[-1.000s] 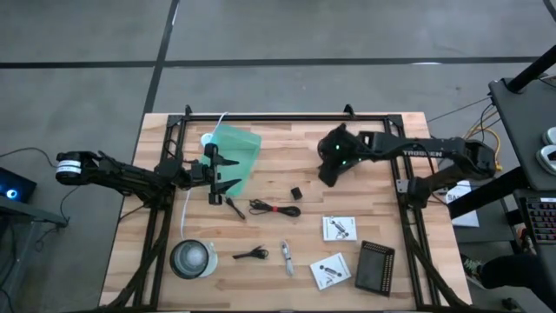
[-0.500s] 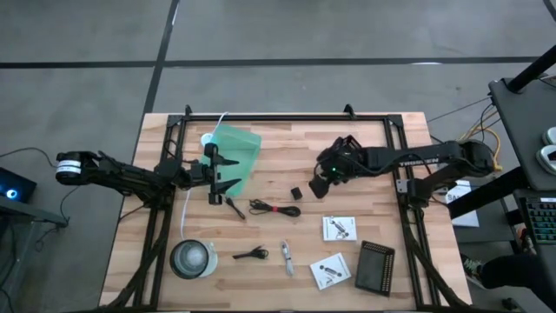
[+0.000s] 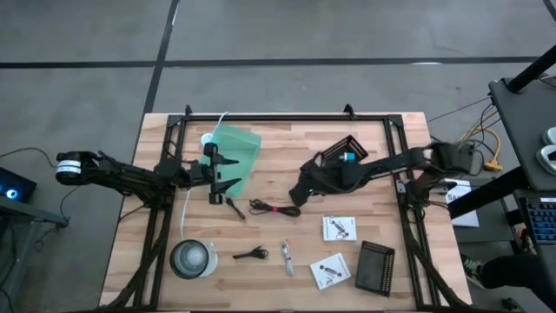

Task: Pick and place items into bin
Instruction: Put the black charger adapter into the top black bin

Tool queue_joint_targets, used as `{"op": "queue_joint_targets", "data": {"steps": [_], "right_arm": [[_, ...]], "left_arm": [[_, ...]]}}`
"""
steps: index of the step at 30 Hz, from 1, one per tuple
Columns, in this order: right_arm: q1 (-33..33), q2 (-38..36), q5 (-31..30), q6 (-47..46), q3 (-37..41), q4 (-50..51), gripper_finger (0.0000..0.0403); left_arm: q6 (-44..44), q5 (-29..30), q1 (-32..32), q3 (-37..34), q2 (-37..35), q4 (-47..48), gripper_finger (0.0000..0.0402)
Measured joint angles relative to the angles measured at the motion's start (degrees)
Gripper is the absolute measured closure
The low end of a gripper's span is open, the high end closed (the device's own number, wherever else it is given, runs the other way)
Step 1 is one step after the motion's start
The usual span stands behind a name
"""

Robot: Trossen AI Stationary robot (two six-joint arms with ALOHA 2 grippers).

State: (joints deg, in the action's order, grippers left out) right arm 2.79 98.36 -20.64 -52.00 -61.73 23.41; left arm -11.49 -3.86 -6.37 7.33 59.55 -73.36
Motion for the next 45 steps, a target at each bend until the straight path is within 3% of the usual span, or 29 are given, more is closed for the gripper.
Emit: {"op": "queue_joint_targets", "data": {"steps": [10,27,33,39,45], "right_arm": [[1.1,11.6,-3.6,-0.4,-11.6,11.0,0.0145],[1.1,16.9,-0.3,-0.3,-12.9,11.2,0.0149],[1.1,16.5,-0.2,0.2,-12.9,11.8,0.0189],[1.1,16.5,2.1,1.7,-12.9,12.4,0.0269],[1.0,15.7,4.7,3.9,-12.9,13.2,0.0271]], "left_arm": [[-2.6,0.0,0.0,0.2,0.0,0.1,0.0173],[-2.8,0.0,0.0,0.2,0.0,0.2,0.0173],[-2.8,0.0,0.0,0.2,0.0,0.2,0.0173],[-2.8,0.0,0.0,0.1,0.1,0.2,0.0173],[-2.8,0.0,0.0,0.1,0.2,0.3,0.0173]]}}
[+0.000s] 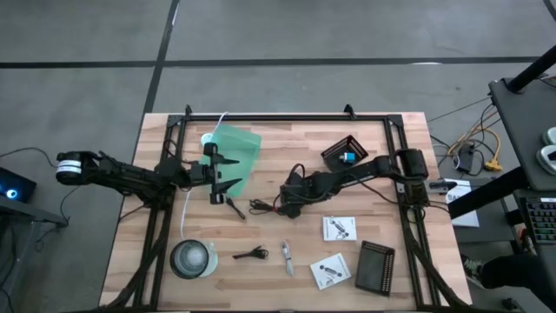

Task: Pick and place items into bin
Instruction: Put the black charger adapter into the top black bin

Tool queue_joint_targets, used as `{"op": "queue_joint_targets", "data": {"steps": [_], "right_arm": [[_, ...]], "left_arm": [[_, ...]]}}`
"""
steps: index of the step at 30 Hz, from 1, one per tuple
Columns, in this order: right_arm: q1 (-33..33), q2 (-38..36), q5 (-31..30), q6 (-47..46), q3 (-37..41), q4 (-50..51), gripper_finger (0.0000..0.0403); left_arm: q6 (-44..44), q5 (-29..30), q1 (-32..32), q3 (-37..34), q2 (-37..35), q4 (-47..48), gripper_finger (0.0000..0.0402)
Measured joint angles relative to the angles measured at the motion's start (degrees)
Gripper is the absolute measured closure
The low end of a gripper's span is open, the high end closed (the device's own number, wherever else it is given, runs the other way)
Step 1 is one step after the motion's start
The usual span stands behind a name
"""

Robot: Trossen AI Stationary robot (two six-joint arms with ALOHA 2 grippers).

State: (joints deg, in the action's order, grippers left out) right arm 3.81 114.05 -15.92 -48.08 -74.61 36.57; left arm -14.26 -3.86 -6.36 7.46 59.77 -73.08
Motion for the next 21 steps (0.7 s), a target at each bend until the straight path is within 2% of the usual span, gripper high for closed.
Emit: {"op": "queue_joint_targets", "data": {"steps": [5,11,15,21], "right_arm": [[0.0,-4.5,-0.2,1.7,0.0,5.9,0.0271],[-0.2,-13.4,-4.2,1.7,0.0,17.1,0.0271],[-0.9,-19.0,-6.5,-0.4,0.1,22.9,0.0271],[-2.9,-24.5,-6.8,-2.9,1.0,29.0,0.0271]], "left_arm": [[0.0,0.0,0.0,0.0,0.0,0.0,0.0173],[0.0,0.0,0.0,0.0,0.0,0.0,0.0173],[0.0,0.0,0.0,0.0,0.0,0.0,0.0173],[0.0,0.0,0.0,0.0,0.0,0.0,0.0173]]}}
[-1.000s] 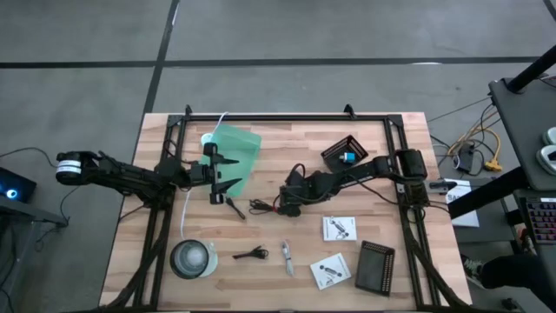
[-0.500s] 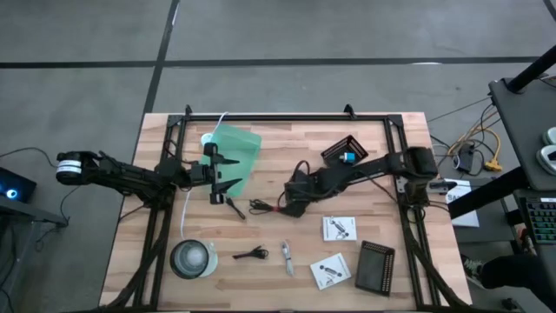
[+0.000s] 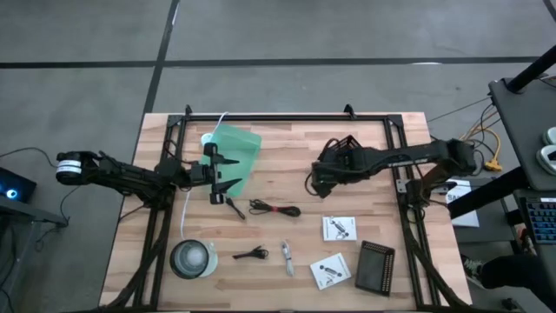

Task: Pick and place items into bin
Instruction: Put the black charger adapter into the top black bin

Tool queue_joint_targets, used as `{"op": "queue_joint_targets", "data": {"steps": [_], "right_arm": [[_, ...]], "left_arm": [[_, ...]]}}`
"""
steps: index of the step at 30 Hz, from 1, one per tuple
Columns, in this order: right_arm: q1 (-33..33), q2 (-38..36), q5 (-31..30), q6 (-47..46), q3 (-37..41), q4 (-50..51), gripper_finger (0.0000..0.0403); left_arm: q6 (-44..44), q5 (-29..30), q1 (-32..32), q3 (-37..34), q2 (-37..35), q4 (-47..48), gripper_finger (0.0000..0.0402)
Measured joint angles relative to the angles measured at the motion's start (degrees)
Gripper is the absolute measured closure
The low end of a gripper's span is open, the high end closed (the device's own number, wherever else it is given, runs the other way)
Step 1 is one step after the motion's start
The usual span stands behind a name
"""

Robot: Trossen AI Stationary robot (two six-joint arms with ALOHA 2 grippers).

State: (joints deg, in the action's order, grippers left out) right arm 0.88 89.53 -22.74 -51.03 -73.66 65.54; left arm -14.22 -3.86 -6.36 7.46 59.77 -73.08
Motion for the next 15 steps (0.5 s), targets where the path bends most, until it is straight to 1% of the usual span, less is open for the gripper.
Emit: {"op": "queue_joint_targets", "data": {"steps": [7,9,12,15], "right_arm": [[-2.9,-2.6,-4.8,4.5,2.0,-0.1,0.0271],[-3.5,-2.6,-5.1,4.7,3.1,-0.1,0.0271],[-4.0,-2.7,-4.1,4.7,4.6,-0.2,0.0271],[-4.6,-2.5,-1.2,5.4,6.4,-0.3,0.0271]], "left_arm": [[0.0,0.0,0.0,0.0,0.0,-0.1,0.0173],[0.1,0.0,0.0,0.0,0.0,-0.1,0.0173],[0.1,0.0,0.0,0.0,0.1,0.0,0.0173],[0.1,0.0,0.0,0.0,0.1,0.0,0.0173]]}}
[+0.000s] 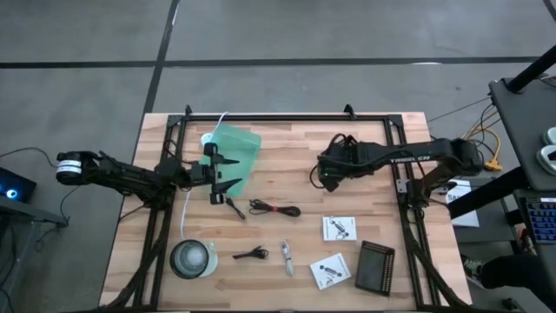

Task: Pick and place items into bin
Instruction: Put the black charger adapter into the top black bin

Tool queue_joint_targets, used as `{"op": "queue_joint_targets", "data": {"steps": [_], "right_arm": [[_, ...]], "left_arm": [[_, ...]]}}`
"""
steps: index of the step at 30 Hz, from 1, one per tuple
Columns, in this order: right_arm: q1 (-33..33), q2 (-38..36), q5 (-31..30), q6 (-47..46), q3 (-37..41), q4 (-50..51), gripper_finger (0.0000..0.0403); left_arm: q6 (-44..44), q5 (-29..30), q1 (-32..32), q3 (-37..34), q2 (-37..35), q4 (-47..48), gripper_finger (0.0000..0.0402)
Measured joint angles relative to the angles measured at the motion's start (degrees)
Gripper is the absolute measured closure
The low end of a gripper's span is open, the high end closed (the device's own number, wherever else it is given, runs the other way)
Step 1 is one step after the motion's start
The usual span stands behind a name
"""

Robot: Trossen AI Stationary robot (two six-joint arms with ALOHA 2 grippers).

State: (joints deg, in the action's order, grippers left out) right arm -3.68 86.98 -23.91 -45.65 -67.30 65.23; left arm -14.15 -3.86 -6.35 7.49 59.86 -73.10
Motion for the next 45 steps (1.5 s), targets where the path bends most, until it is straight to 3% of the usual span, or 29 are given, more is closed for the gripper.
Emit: {"op": "queue_joint_targets", "data": {"steps": [11,15,24,30,45], "right_arm": [[-6.6,-0.3,5.4,3.5,4.4,-0.9,0.0271],[-8.8,-0.3,9.0,4.8,5.7,-6.2,0.0271],[-13.1,-0.3,9.5,7.3,6.3,-12.9,0.0271],[-15.1,-0.2,14.4,7.2,8.7,-21.7,0.0271],[-16.6,-0.2,12.3,6.2,12.0,-21.1,0.0269]], "left_arm": [[0.0,0.0,0.0,-0.1,0.0,0.0,0.0173],[0.0,0.0,0.0,-0.1,0.0,0.0,0.0173],[-0.3,0.0,0.0,0.1,0.0,0.0,0.0173],[-0.3,0.0,0.0,0.4,0.0,0.0,0.0173],[-3.0,0.0,0.0,0.4,0.0,-0.2,0.0173]]}}
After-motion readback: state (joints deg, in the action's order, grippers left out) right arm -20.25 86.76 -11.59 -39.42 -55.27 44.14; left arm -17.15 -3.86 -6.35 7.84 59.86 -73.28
